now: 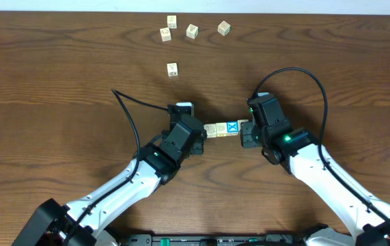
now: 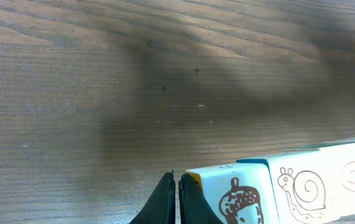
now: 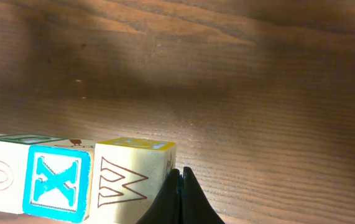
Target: Lift 5 blocks
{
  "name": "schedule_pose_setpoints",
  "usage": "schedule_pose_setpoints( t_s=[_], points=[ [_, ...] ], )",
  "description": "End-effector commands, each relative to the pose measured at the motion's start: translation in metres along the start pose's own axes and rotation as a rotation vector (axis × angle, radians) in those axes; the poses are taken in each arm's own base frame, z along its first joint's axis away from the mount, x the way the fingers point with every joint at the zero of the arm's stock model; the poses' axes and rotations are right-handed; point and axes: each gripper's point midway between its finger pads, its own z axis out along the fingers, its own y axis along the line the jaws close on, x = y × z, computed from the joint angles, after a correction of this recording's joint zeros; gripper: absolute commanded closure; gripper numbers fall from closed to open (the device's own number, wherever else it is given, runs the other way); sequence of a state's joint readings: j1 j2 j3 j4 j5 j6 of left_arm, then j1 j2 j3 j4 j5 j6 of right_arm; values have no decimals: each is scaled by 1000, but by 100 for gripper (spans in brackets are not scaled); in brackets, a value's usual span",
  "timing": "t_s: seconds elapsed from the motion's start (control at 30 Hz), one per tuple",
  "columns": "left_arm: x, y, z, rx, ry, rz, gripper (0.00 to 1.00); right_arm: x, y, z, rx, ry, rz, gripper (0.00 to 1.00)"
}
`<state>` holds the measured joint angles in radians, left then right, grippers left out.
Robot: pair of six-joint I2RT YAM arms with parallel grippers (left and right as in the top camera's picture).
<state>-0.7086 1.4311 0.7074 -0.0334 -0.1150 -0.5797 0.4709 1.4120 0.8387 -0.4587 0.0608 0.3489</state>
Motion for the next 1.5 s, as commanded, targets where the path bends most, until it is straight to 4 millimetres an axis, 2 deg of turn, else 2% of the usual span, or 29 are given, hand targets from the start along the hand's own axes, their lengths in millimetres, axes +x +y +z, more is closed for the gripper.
schedule_pose_setpoints(
  t_s=[0.0, 0.73, 1.07, 1.47],
  points=[
    [-9, -78, -20, 304, 36, 10, 93, 16, 87, -13, -362, 97, -73, 99],
    [-4, -75, -14, 291, 54, 11, 93, 15, 88, -12, -363, 93, -73, 99],
    [-4, -75, -13, 289, 56, 12, 93, 21, 89, -1, -355, 121, -73, 99],
    [0, -76, -6, 289, 68, 12, 93, 21, 93, -1, -364, 114, -82, 99]
  ],
)
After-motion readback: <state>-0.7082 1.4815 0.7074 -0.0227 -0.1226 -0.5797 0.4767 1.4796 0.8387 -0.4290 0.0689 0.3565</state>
